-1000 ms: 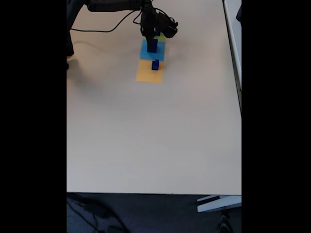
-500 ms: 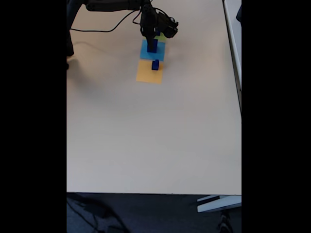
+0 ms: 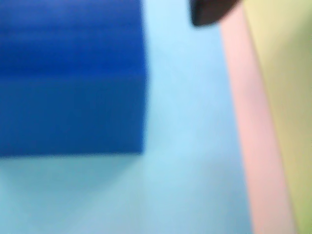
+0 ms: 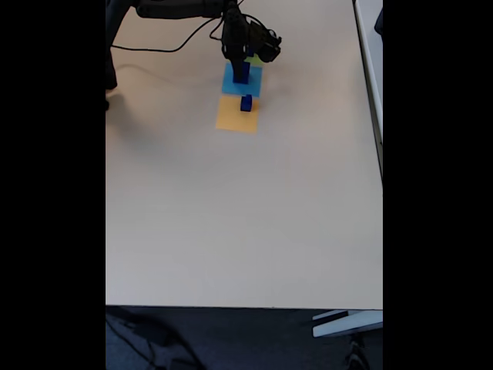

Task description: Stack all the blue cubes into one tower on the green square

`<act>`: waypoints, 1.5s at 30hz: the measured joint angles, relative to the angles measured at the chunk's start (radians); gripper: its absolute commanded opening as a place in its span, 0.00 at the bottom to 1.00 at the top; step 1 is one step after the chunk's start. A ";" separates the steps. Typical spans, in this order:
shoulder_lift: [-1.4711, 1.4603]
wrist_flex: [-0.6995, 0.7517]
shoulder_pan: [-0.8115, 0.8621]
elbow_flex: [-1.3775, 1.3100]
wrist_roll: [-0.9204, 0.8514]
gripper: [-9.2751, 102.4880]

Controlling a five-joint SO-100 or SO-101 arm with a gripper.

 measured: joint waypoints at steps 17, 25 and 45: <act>0.000 0.000 0.011 0.005 -0.002 0.13; 0.040 0.115 0.011 -0.054 -0.020 0.11; 0.034 0.219 -0.046 -0.374 0.025 0.10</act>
